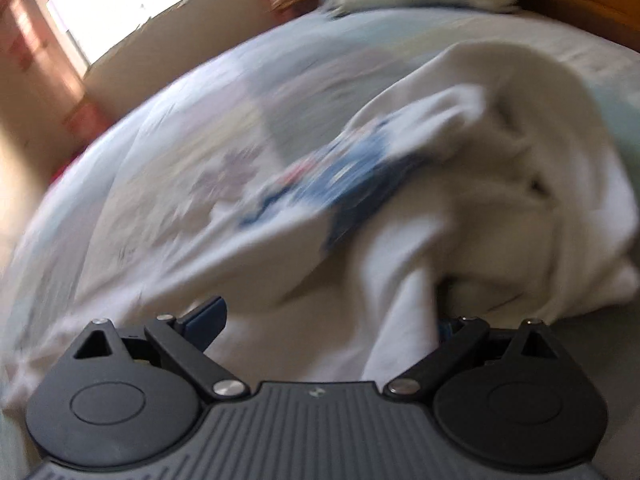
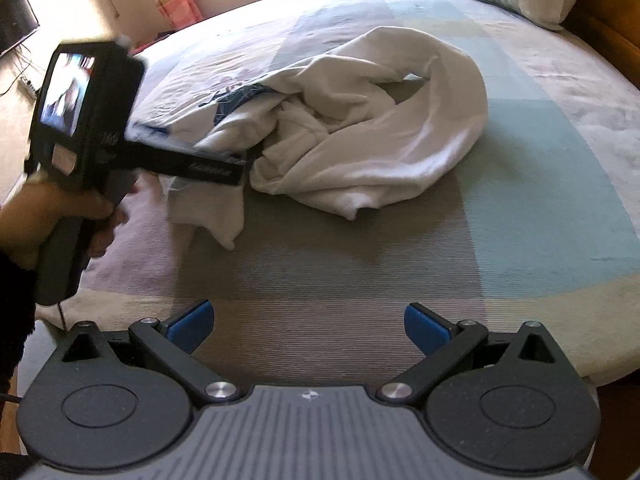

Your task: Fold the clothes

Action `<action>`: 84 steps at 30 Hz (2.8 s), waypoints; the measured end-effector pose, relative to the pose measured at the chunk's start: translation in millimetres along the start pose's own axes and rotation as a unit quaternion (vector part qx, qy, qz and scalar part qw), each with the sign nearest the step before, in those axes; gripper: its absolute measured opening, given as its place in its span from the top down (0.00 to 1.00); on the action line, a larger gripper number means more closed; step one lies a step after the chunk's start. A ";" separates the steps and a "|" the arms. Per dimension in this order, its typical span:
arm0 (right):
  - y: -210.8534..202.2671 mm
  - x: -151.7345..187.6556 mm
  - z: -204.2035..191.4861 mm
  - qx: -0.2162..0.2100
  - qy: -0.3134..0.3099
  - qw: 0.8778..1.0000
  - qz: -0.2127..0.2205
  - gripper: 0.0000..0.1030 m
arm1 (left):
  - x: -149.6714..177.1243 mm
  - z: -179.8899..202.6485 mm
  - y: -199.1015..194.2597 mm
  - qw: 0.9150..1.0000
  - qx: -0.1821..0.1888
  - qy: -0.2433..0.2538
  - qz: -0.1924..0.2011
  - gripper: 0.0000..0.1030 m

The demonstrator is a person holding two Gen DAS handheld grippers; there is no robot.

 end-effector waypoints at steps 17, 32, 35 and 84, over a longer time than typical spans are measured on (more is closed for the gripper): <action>12.3 -15.8 1.7 0.042 -0.021 0.999 -0.008 0.00 | 35.4 -80.0 -22.5 0.991 0.003 -0.129 -0.018 0.06; 49.8 -81.3 40.0 0.120 0.018 0.992 0.021 0.00 | 33.5 -45.6 -62.5 0.995 0.061 -0.071 0.030 0.05; 52.7 -85.9 45.9 0.116 0.035 0.992 0.020 0.00 | 31.4 -39.1 -59.4 0.995 0.069 -0.063 0.030 0.05; 39.3 -66.8 112.6 0.365 -0.018 0.931 -0.019 0.00 | 38.4 -21.2 -76.6 0.994 0.093 -0.044 0.032 0.05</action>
Point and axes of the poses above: each gripper's, at about its wrist camera, not at the fingertips, and y roughly the way its jaws point, z to its right, x to its underside, the point moved 3 cm from there along y, roughly the way its jaws point, and after that the axes turned 4 degrees about -y, right-handed, at the moved point
